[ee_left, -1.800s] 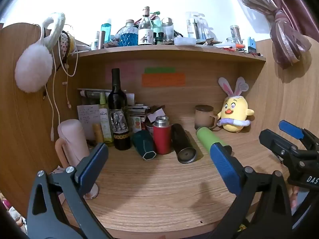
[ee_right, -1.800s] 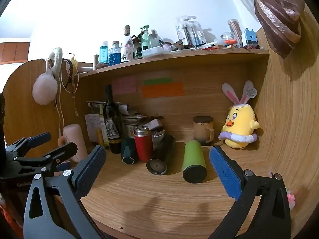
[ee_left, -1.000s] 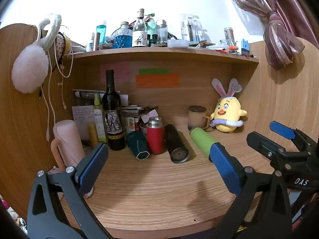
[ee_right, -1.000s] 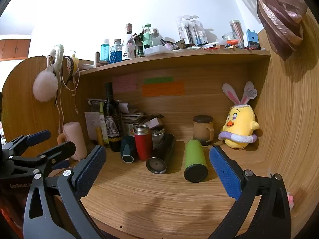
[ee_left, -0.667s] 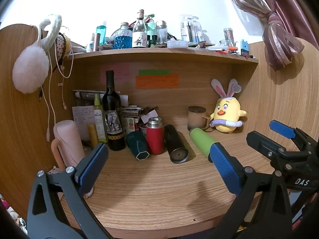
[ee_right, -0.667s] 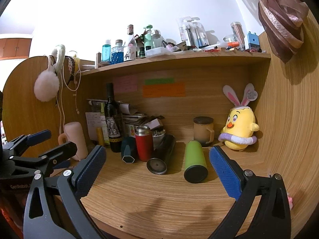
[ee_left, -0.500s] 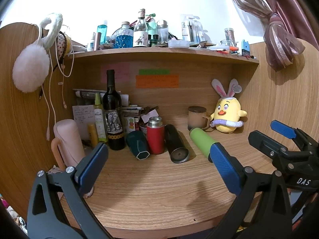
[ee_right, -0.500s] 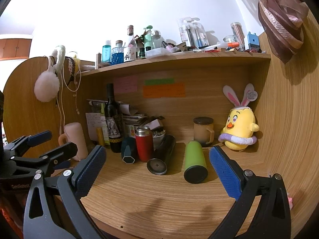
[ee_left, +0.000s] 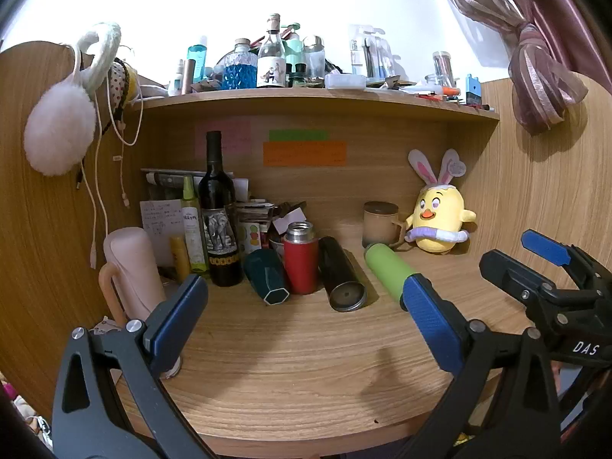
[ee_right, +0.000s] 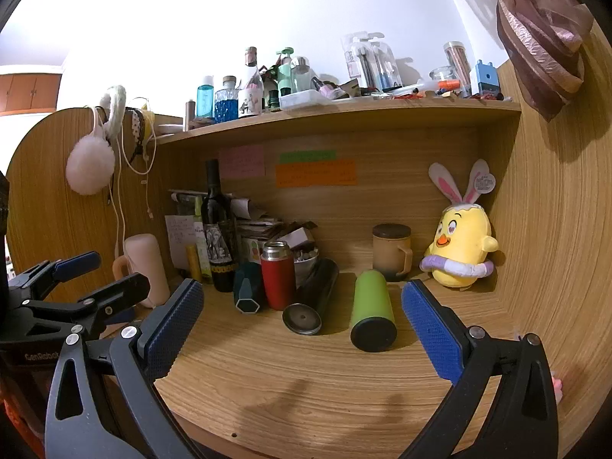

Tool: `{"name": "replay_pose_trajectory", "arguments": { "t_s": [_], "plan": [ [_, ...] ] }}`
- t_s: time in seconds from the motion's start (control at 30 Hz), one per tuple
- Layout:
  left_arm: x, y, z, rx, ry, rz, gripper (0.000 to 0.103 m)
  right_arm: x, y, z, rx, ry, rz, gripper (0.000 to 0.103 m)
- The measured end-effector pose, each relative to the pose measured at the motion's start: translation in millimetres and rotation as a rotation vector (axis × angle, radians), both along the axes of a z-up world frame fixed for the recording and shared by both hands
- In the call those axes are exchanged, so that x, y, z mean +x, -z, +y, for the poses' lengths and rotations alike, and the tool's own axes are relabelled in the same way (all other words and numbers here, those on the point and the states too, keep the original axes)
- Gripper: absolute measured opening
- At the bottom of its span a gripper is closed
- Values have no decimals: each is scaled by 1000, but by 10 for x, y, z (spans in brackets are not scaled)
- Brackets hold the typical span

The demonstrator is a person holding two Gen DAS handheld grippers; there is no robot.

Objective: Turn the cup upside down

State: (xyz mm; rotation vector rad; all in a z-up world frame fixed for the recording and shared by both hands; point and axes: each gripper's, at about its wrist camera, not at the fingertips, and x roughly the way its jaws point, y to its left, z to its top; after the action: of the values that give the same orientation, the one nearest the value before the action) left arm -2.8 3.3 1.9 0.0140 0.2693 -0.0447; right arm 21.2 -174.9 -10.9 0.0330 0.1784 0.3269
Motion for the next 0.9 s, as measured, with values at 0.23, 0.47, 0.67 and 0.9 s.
{"name": "replay_pose_trajectory", "arguments": {
  "t_s": [0.23,0.47,0.67,0.9],
  "plan": [
    [-7,7,-2,0,-3,-3,103,-3,-6,0,-1,-1,1,103],
    [-3,10,-1,0,-2,-2,103,-12,-10,-2,0,-1,1,103],
    [4,10,7,1,-2,-1,103,-12,-8,-12,2,0,3,103],
    [11,19,10,-1,0,1,103,3,0,-13,4,1,3,103]
  ]
}}
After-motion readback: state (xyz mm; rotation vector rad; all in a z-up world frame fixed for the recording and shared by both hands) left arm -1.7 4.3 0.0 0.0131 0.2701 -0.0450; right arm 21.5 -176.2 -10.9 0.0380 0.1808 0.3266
